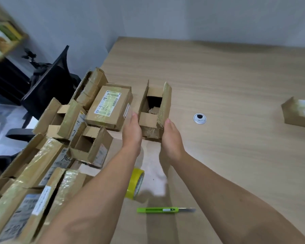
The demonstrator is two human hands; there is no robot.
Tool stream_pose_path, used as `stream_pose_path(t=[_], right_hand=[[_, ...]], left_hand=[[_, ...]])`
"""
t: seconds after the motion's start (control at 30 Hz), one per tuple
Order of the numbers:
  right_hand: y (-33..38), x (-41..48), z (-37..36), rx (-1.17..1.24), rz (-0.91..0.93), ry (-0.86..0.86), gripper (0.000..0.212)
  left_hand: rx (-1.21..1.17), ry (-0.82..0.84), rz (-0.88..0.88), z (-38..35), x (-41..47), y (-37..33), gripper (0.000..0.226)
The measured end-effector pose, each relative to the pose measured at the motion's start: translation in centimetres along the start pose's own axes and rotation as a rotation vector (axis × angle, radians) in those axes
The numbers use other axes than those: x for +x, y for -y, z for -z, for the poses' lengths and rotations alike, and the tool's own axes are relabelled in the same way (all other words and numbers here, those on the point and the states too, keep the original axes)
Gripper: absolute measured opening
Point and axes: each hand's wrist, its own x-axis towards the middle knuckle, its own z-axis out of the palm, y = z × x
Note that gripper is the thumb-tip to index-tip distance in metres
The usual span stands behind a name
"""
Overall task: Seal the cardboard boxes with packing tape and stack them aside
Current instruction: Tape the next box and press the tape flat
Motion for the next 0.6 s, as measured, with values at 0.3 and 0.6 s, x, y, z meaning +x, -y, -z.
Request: stream_pose_path(t=[0.3,0.6], right_hand=[[-4.0,-5.2,10.8,0.014,-0.066,-0.259,0.027],[-9.0,-10.1,19.5,-0.105,-0.194,-0.375,0.027]], left_hand=[[-0.067,0.23,0.115,-5.5,-11.2,4.9,0.026],[0.088,0.345,0.142,-8.9,-19.2,9.5,0.03]])
